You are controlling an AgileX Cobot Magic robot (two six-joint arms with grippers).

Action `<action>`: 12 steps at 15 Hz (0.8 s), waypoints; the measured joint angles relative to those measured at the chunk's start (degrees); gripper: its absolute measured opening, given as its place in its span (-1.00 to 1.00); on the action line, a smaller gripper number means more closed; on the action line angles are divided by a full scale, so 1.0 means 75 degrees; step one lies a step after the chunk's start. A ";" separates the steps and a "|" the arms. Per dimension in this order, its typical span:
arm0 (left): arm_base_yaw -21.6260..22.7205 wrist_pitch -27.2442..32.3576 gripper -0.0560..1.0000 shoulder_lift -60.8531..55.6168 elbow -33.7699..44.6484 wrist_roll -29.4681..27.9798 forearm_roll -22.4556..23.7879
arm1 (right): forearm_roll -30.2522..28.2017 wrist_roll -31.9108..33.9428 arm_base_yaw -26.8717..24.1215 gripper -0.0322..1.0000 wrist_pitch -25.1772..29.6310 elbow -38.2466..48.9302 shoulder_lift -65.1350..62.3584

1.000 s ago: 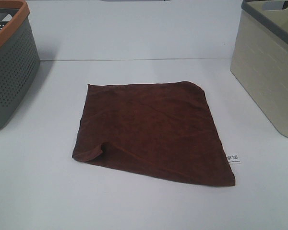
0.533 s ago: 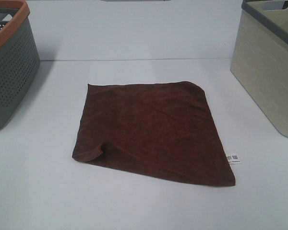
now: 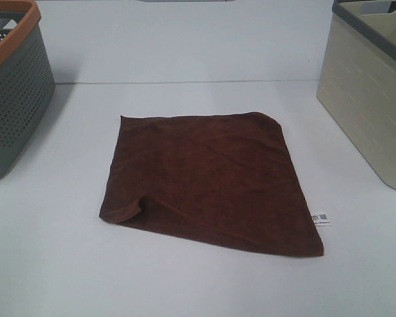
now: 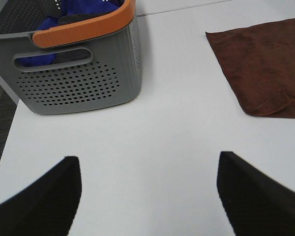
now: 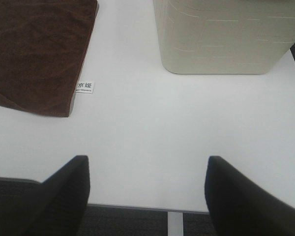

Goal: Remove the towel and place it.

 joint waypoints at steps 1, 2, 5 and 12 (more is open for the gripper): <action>0.0000 0.0000 0.50 0.0000 0.0000 0.0000 0.0000 | 0.0000 0.0008 0.0000 0.20 0.0000 0.0000 0.0000; 0.0000 0.0000 0.50 0.0000 0.0000 0.0000 0.0000 | 0.0000 0.0008 0.0000 0.20 0.0000 0.0000 0.0000; 0.0000 0.0000 0.50 0.0000 0.0000 0.0000 -0.0023 | 0.0000 0.0008 0.0000 0.20 0.0000 0.0000 0.0000; 0.0000 0.0000 0.50 0.0000 0.0000 -0.0084 -0.0099 | -0.0008 0.0015 0.0000 0.20 0.0000 0.0000 0.0000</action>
